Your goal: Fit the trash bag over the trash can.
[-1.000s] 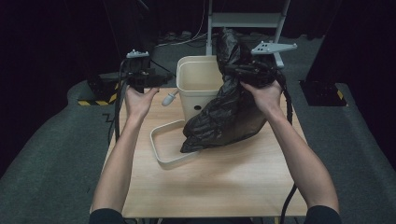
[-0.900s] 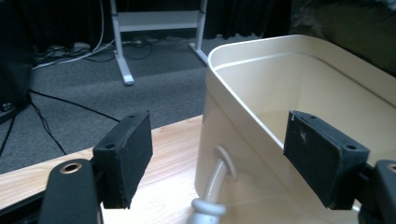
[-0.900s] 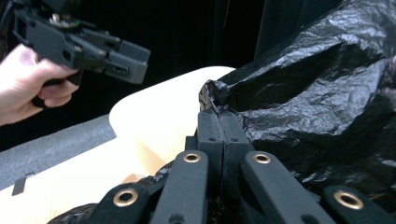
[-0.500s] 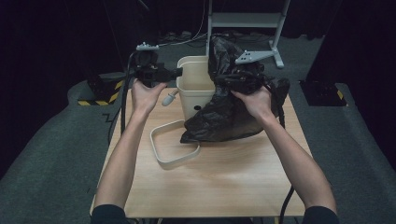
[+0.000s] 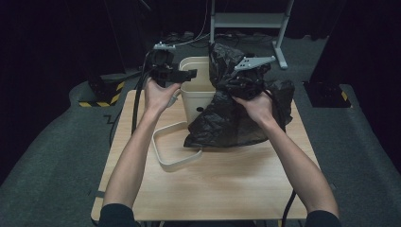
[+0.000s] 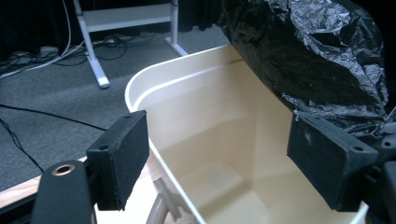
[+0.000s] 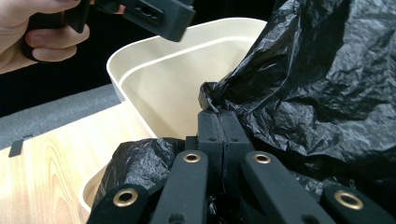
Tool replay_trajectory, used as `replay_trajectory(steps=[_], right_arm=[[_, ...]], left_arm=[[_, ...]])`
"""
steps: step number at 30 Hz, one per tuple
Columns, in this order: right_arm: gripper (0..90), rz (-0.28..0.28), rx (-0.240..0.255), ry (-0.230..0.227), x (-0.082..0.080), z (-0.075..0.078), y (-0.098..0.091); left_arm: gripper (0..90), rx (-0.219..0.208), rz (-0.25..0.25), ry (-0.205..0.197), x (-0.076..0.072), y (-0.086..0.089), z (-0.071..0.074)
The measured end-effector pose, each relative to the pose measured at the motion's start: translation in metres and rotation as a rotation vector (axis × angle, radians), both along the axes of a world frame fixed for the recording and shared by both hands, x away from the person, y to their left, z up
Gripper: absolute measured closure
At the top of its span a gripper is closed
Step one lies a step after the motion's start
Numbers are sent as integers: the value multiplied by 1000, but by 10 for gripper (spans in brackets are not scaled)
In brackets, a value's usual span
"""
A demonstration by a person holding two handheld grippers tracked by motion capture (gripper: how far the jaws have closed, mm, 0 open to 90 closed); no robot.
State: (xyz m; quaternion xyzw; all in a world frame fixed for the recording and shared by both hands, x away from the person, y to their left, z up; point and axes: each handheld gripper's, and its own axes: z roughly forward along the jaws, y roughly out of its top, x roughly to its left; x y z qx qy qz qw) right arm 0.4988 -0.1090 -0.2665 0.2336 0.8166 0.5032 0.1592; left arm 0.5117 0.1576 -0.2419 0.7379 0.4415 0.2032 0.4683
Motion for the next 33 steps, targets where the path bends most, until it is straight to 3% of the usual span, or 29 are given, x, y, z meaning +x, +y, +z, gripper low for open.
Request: replay_trajectory(steps=[19, 24, 27, 30, 31, 32, 33], right_arm=[[894, 35, -62, 4, 2, 9, 18], [894, 51, -54, 14, 4, 8, 23], [893, 60, -66, 7, 3, 8, 27], [893, 71, -74, 8, 3, 7, 30], [892, 75, -73, 6, 3, 7, 31], [892, 81, -74, 4, 2, 7, 32], [892, 81, -74, 4, 2, 7, 32]], left_arm=[[210, -33, -51, -4, 4, -22, 18], [223, 2, -65, 0, 6, -30, 19], [229, 2, -77, 8, 8, -34, 17], [271, 4, -103, 18, 11, -37, 14], [313, 12, -113, 19, 12, -39, 12], [430, 20, -119, 23, 12, -41, 11], [430, 23, -123, 26, 13, -42, 10]])
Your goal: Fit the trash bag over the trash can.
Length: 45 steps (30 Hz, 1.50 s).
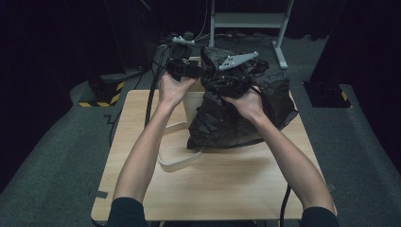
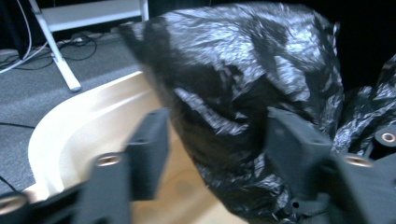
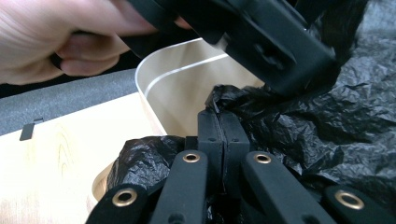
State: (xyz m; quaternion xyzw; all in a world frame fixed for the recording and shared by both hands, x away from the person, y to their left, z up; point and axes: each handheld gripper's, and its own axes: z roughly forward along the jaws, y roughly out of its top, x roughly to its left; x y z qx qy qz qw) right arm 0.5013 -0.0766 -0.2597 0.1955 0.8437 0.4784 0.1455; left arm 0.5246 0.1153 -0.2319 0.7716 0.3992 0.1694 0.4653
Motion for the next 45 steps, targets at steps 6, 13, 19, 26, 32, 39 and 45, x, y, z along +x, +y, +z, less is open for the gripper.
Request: replay_trajectory(steps=[6, 13, 19, 26, 32, 39, 45], right_arm=[[869, -1, -1, -10, -1, 0, 0], [667, -37, 45, -23, -6, 3, -14], [528, -94, 101, -99, -16, 16, -34], [417, -221, 90, -140, -14, 21, -58], [383, -267, 48, -59, 0, 11, -66], [674, -246, 35, -7, 9, 2, -61], [889, -251, 28, -72, 3, 10, -63]], left_arm=[[833, 22, -37, 18, 1, -6, -3], [900, 77, -8, 3, -3, 1, -2], [900, 115, 20, 6, -6, 12, -4], [899, 170, 47, 16, -6, 17, -9], [899, 197, 56, 9, -4, 14, -11], [898, 169, 74, -18, -3, 14, -18], [894, 149, 69, -27, -5, 15, -18]])
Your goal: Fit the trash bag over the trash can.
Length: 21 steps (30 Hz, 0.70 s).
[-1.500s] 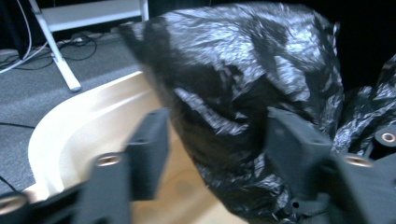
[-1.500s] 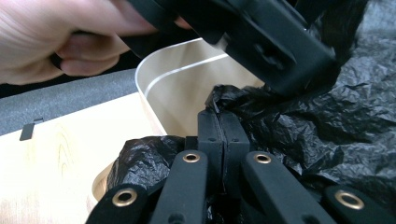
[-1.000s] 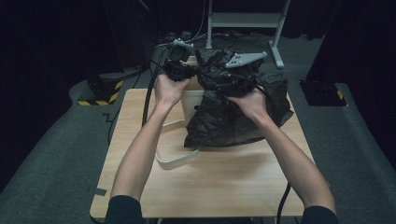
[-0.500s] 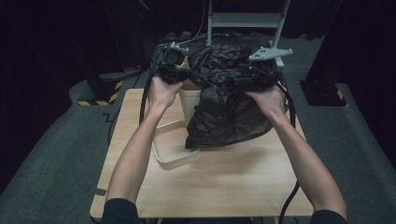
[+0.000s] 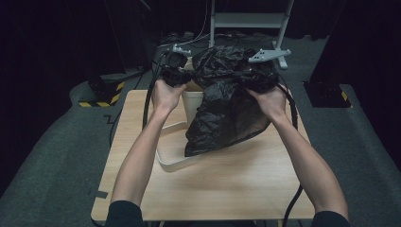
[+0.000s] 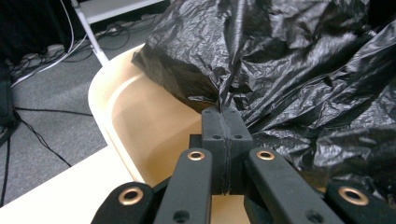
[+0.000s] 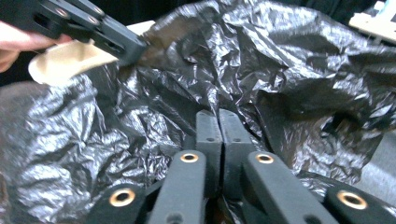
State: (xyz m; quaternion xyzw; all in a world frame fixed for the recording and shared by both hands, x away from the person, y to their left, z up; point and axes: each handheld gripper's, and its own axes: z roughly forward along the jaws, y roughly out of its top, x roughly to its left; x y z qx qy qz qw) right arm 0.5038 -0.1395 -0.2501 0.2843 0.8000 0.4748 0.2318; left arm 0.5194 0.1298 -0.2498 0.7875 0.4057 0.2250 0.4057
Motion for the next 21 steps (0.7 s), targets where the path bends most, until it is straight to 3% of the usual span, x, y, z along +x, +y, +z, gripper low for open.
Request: replay_trajectory(steps=[2, 4, 9, 11, 14, 18, 21], right_arm=[[895, 7, 1, -20, -4, 4, 2], [897, 17, 9, -29, -5, 7, 5], [898, 35, 23, 7, 2, 12, 18], [898, 33, 21, 22, 6, 11, 24], [898, 28, 9, 44, 12, 7, 32], [897, 20, -10, 83, 22, 0, 40], [892, 26, -29, 103, 25, -4, 44]], left_arm=[[864, -17, -8, 0, 0, 1, 0], [776, -67, -9, -3, -2, 5, 1], [517, -125, 1, -64, -18, 9, 14], [444, -157, -26, -64, -24, 9, 18], [361, -159, -70, -57, -31, 3, 20], [362, -129, -92, -53, -36, -7, 17], [468, -107, -112, -24, -35, -14, 11]])
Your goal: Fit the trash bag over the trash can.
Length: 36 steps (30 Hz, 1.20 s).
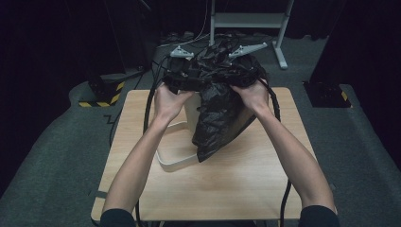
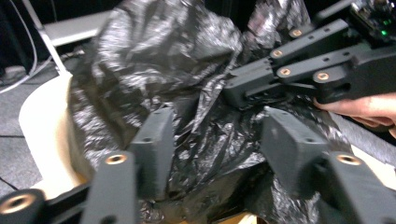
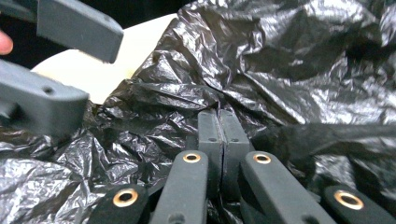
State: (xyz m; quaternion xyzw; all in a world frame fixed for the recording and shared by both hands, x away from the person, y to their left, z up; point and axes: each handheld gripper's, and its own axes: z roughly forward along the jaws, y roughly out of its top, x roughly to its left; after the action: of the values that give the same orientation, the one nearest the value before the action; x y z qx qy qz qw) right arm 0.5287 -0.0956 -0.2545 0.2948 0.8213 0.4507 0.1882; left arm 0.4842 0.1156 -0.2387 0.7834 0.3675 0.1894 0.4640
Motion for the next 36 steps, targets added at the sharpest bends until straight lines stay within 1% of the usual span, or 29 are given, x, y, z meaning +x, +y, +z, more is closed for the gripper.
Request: replay_trajectory(steps=[3, 4, 5, 6, 7, 8, 9, 10, 12, 14, 15, 17, 19, 20, 21, 22, 24, 25, 26, 27, 28, 29, 30, 31, 32, 33, 34, 35, 36], right_arm=[[866, 4, 1, 14, 1, -3, 0], [829, 10, 7, 18, 1, -3, 0], [790, 18, 13, 17, 1, -3, -1], [745, 14, 18, 9, 0, -2, -2], [704, 13, 24, -8, -3, 0, -3], [663, 14, 32, -27, -6, 3, -5], [628, 10, 34, -54, -10, 7, -7], [599, 1, 35, -88, -13, 11, -10], [560, -13, 56, -130, -20, 19, -19], [533, -25, 70, -139, -23, 22, -28], [526, -26, 74, -142, -23, 23, -33], [521, -27, 63, -142, -24, 22, -40], [528, -14, 41, -141, -26, 20, -43], [544, -10, 34, -139, -26, 19, -43], [585, -3, 25, -132, -26, 18, -42], [637, 9, 10, -123, -25, 16, -41], [765, 26, -29, -106, -23, 12, -36], [818, 33, -38, -96, -22, 11, -34], [864, 41, -42, -92, -22, 10, -32], [890, 41, -37, -82, -22, 10, -30], [898, 47, -25, -74, -22, 10, -28], [899, 47, -20, -72, -22, 11, -25], [900, 44, -20, -78, -22, 11, -22], [900, 42, -20, -81, -21, 10, -19], [900, 40, -20, -83, -20, 10, -16], [900, 40, -23, -80, -19, 9, -13], [900, 43, -25, -76, -18, 8, -11], [900, 45, -26, -71, -17, 6, -9], [897, 56, -29, -62, -16, 5, -8]], left_arm=[[603, 13, -26, 18, 2, -4, -5], [655, 22, -29, 23, 3, -5, -7], [693, 39, -25, 19, 3, -7, -8], [739, 55, -24, 7, 2, -7, -7], [788, 56, -25, 5, 1, -8, -7], [821, 69, -21, 0, 1, -8, -7], [853, 89, -18, -7, 0, -8, -7], [890, 98, -18, -10, -1, -8, -6], [899, 111, -14, -14, -1, -7, -5], [899, 126, -4, -23, 0, -3, -3], [900, 126, 2, -23, 1, -2, -2], [900, 120, 16, -25, 4, 5, 1], [899, 67, 16, -21, 5, 11, 3], [899, 35, 3, -19, 4, 13, 4], [896, 15, -16, -19, 1, 13, 4], [827, 3, -39, -9, -2, 12, 5], [621, -17, -67, 22, -5, 10, 5], [527, -25, -75, 30, -7, 10, 5], [461, -28, -79, 30, -8, 10, 5], [428, -25, -83, 23, -11, 10, 5], [396, -23, -87, 20, -12, 10, 5], [383, -20, -85, 18, -14, 9, 4], [379, 0, -82, 18, -15, 8, 3], [383, 29, -74, 11, -16, 6, 2], [416, 55, -71, 3, -17, 4, 1], [457, 73, -76, -1, -18, 3, -1], [514, 84, -89, 1, -18, 2, -3], [600, 76, -116, 7, -17, 2, -4], [680, 65, -131, 8, -17, 2, -5]])
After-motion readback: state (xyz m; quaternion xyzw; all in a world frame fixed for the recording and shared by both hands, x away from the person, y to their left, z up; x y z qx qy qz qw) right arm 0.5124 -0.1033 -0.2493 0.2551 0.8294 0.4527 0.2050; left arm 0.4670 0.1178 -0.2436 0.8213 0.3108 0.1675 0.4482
